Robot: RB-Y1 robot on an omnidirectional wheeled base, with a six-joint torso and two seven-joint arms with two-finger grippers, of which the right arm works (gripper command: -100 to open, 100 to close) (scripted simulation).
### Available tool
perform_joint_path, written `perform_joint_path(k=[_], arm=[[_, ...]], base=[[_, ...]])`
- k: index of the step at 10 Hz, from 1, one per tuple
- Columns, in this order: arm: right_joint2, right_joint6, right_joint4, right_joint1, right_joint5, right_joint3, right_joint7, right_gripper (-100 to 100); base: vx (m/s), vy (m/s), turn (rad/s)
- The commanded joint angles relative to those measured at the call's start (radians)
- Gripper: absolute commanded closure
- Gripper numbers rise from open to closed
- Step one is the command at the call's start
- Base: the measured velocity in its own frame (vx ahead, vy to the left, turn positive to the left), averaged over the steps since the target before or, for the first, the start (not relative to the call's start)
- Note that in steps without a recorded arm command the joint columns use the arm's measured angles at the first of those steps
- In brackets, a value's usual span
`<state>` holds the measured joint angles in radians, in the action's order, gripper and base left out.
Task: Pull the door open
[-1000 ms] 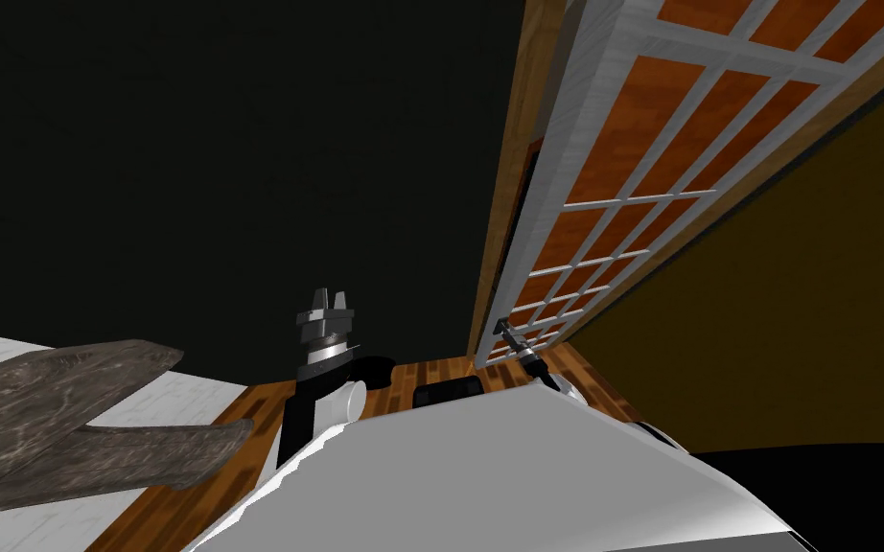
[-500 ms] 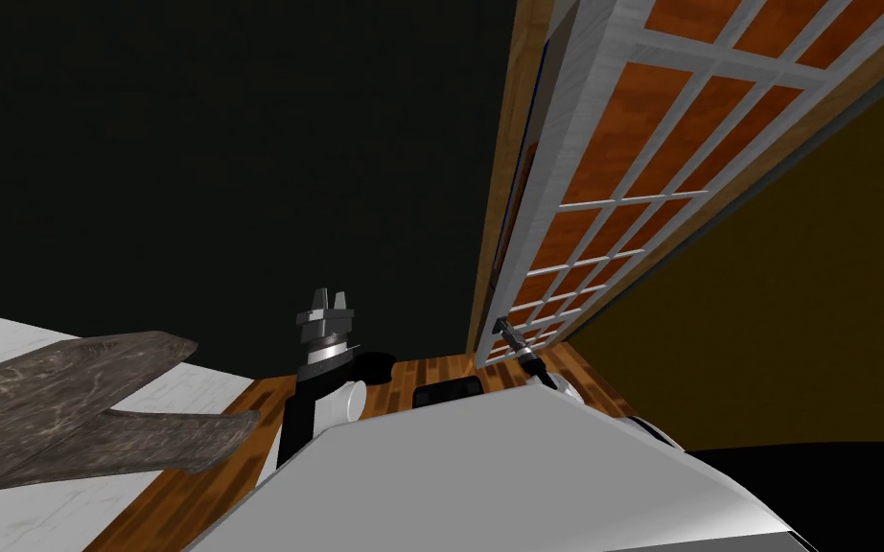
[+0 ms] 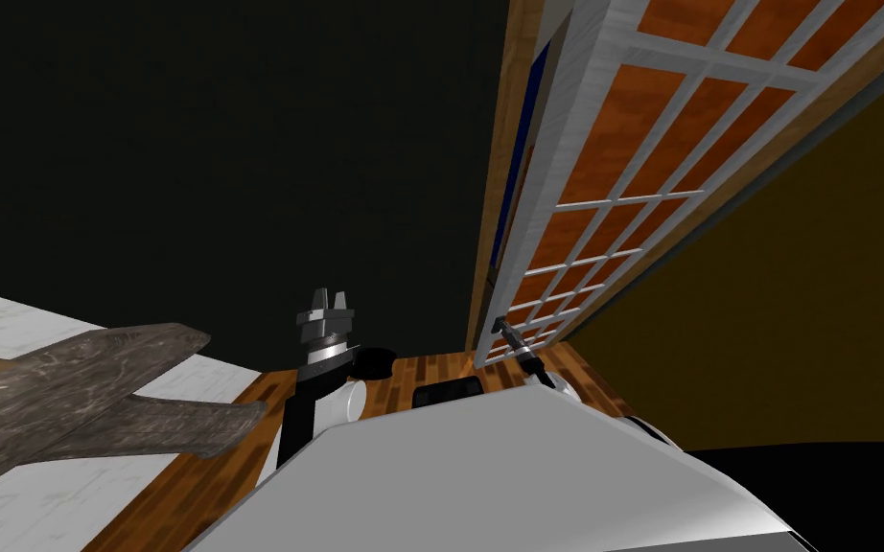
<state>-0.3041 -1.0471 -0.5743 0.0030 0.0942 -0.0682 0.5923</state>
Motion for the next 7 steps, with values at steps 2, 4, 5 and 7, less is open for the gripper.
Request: perform_joint_path(k=[2,4,5,7], arm=[[0.019,0.011,-0.005,0.001,-0.01,0.017,-0.068,100],[0.024,0.015,-0.006,-0.002,-0.02,0.021,-0.113,100],[0.024,0.015,-0.006,-0.002,-0.02,0.021,-0.115,100],[0.028,0.018,-0.007,-0.005,-0.031,0.026,-0.156,100]], base=[[-0.043,-0.019,0.019],[-0.051,-0.029,0.041],[-0.052,-0.027,0.022],[-0.049,-0.022,0.033]])
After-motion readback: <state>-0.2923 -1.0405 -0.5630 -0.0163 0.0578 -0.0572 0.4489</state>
